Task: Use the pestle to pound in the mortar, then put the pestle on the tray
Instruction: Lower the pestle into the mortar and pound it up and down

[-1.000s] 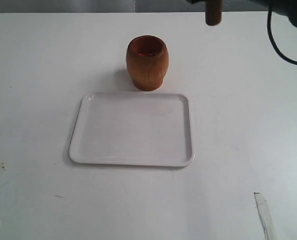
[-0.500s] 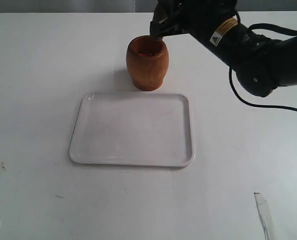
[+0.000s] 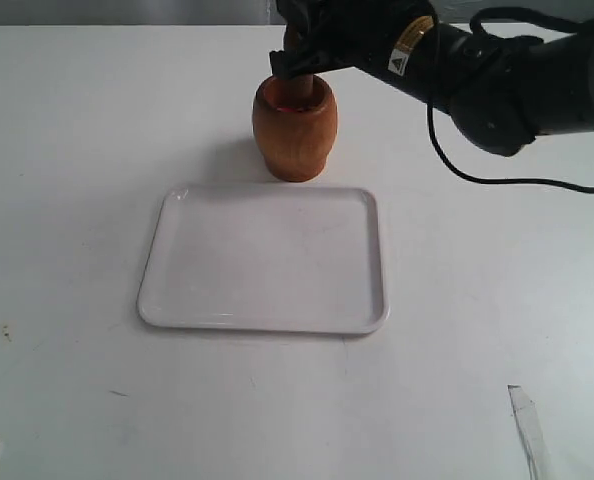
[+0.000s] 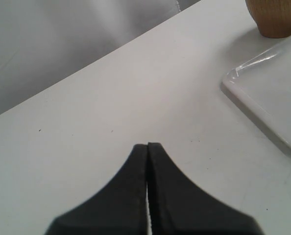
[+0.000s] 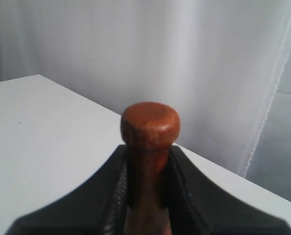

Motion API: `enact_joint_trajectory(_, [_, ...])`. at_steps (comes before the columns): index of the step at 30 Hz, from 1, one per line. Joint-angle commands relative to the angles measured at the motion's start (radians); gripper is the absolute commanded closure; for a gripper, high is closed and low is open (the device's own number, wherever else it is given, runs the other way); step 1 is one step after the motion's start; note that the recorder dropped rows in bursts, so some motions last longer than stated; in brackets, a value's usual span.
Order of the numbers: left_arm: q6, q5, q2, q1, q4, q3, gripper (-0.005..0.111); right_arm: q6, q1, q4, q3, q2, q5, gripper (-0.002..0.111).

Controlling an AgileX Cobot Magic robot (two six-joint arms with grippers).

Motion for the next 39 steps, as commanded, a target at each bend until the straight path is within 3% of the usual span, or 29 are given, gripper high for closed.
enact_joint_trajectory(1, [-0.008,-0.003,-0.001,-0.008,-0.007,0.001,0.107,0.023,0.003,-0.017,-0.026,0.002,0.049,0.108])
enact_joint_trajectory(15, [-0.008,-0.003,-0.001,-0.008,-0.007,0.001,0.107,0.021,0.003,-0.022,-0.026,0.226,-0.027,0.108])
enact_joint_trajectory(29, [-0.008,-0.003,-0.001,-0.008,-0.007,0.001,0.107,-0.033,0.003,-0.021,-0.026,-0.056,-0.072,0.108])
enact_joint_trajectory(39, [-0.008,-0.003,-0.001,-0.008,-0.007,0.001,0.107,-0.033,0.003,0.005,-0.026,0.024,-0.070,0.108])
